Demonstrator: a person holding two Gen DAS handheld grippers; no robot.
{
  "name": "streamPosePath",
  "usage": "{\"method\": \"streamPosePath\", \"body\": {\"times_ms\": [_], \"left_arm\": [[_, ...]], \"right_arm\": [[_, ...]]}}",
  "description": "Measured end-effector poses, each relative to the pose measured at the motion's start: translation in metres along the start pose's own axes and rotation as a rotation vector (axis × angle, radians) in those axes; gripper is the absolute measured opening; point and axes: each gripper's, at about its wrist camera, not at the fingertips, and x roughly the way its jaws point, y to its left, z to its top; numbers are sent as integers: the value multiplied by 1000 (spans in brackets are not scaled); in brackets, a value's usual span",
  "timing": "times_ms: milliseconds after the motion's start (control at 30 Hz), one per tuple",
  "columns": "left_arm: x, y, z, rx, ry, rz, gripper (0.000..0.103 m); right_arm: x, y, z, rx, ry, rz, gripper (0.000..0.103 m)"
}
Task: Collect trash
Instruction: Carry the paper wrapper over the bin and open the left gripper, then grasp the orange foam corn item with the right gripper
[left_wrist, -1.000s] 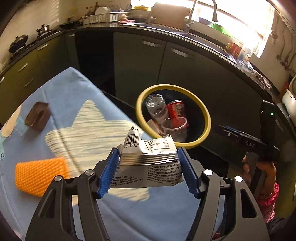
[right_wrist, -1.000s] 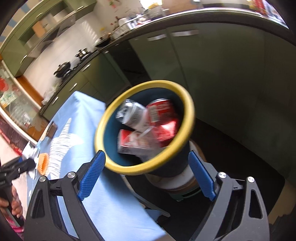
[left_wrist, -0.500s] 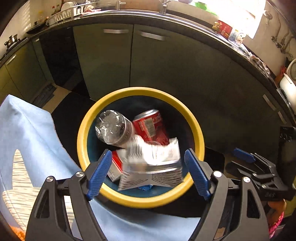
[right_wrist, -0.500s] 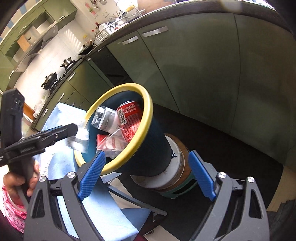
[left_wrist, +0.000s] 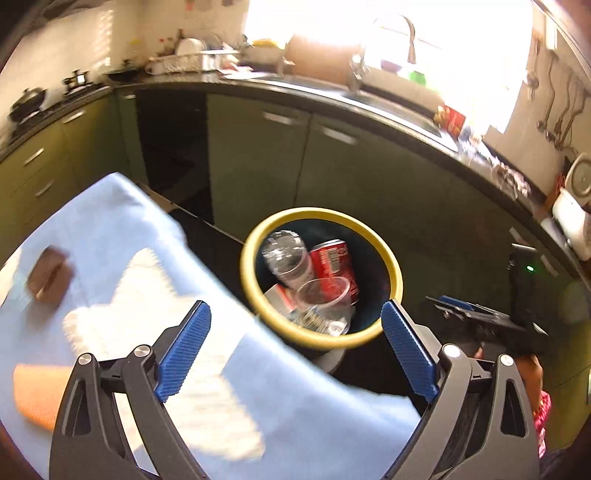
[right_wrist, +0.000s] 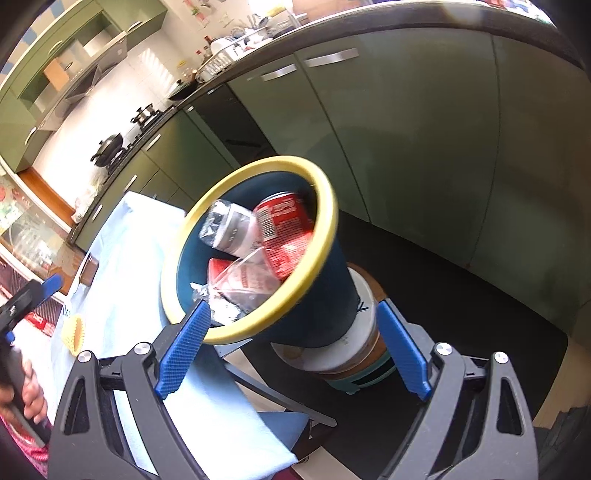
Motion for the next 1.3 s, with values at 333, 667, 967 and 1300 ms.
{"method": "streamPosePath", "body": {"times_ms": [333, 667, 967, 1300], "left_arm": [[-94, 75, -76, -150, -105, 131, 96], [-135, 157, -152, -315, -163, 295, 98], [-148, 211, -187, -424, -177, 418, 98], [-164, 236, -202, -537, -219, 466, 98]], "right_arm": [[13, 52, 2, -120, 47, 18, 87], [52, 174, 5, -456, 162, 177, 87], [78, 319, -36, -923, 234, 398, 87], [113, 380, -80, -1230, 321, 435, 87]]}}
